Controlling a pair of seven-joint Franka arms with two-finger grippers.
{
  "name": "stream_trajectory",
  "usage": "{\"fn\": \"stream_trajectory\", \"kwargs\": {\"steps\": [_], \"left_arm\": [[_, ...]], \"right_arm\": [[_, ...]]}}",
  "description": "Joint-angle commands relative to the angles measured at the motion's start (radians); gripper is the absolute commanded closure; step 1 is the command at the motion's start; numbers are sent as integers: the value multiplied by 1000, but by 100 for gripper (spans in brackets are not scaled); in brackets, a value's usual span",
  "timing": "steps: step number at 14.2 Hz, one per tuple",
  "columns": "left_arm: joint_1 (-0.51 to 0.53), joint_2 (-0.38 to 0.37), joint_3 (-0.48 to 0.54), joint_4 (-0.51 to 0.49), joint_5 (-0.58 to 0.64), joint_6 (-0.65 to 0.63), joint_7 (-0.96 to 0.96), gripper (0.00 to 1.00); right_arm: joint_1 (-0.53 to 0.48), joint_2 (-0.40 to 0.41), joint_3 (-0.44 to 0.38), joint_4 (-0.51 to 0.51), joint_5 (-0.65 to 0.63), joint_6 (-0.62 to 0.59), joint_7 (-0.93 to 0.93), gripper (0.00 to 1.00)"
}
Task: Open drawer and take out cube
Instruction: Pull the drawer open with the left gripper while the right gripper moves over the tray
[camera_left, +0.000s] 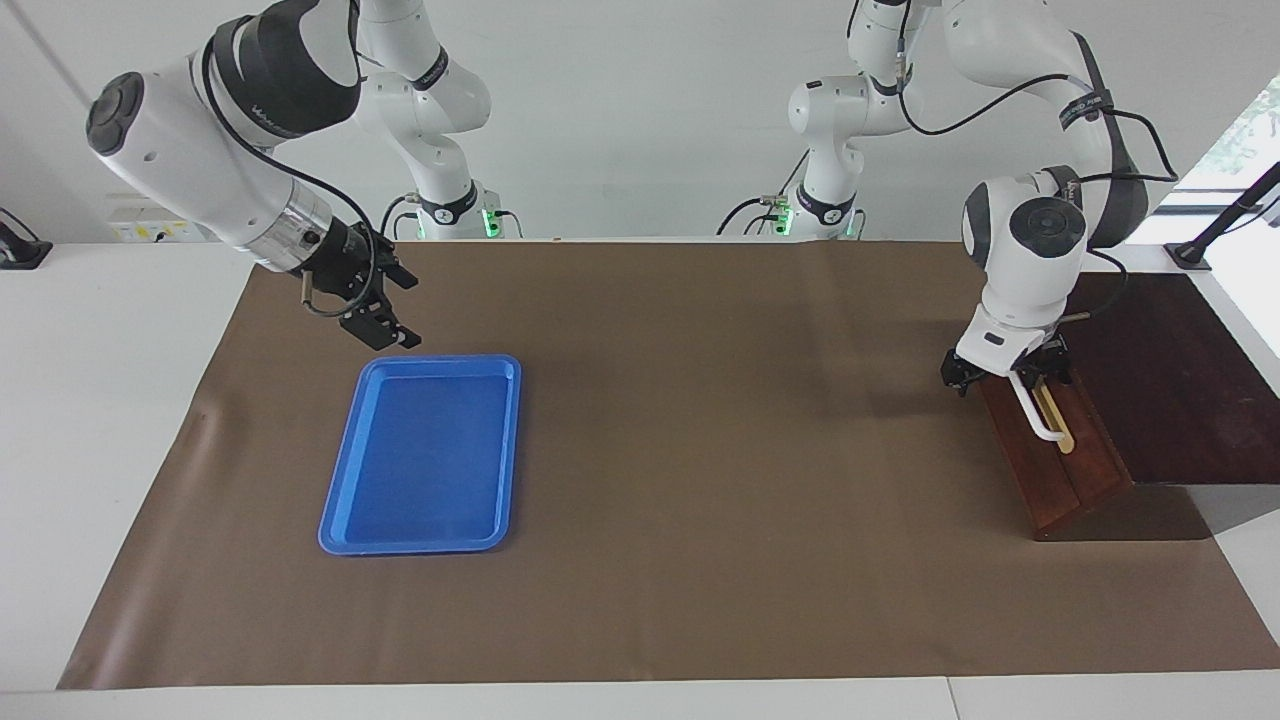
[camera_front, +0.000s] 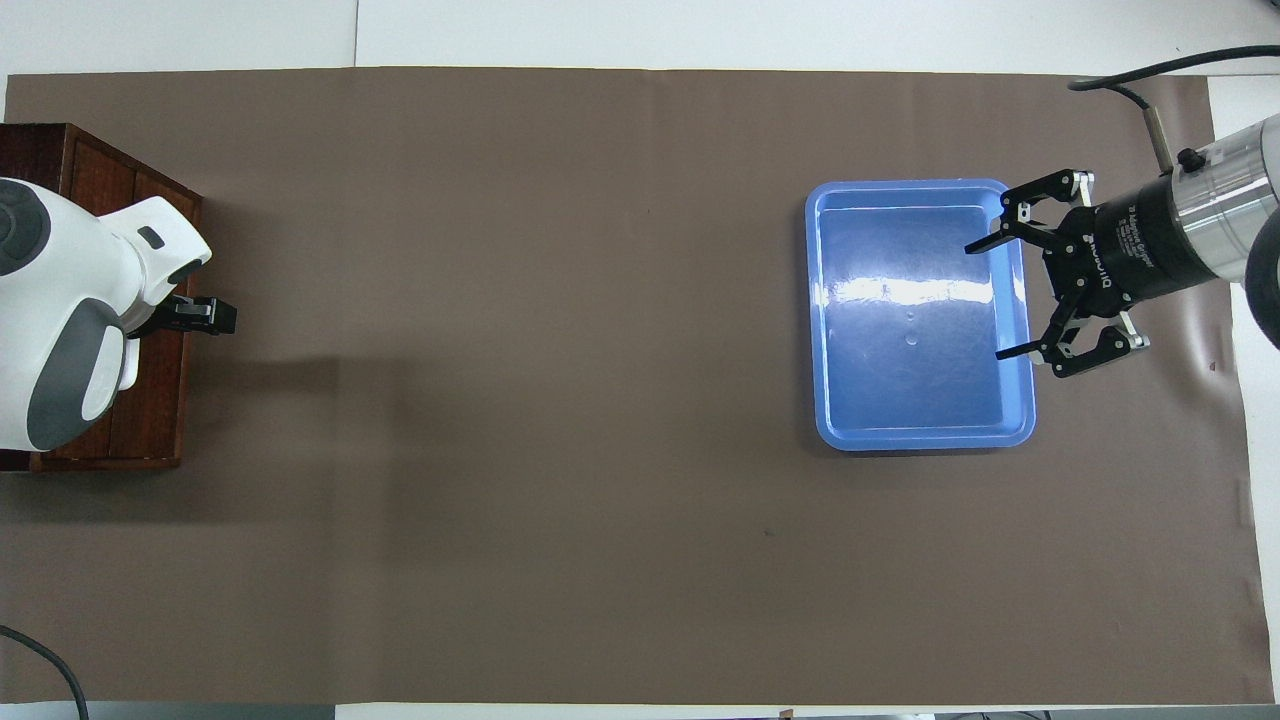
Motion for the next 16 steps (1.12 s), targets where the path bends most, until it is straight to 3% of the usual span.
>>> {"fn": "stream_trajectory", "kwargs": {"steps": [1, 3, 8, 16], "left_arm": [[8, -11, -3, -31, 23, 38, -21, 0], [-8, 5, -5, -33, 23, 51, -82, 0], [-12, 14, -8, -30, 23, 78, -147, 0], [-78, 15, -9, -16, 14, 58, -183, 0]], "right_arm": [[-27, 37, 4, 10, 149, 4, -13, 0], [-65, 62, 4, 10, 307, 6, -128, 0], [-42, 123, 12, 10, 456, 58, -154, 0], [77, 378, 13, 196, 482, 96, -113, 0]]}}
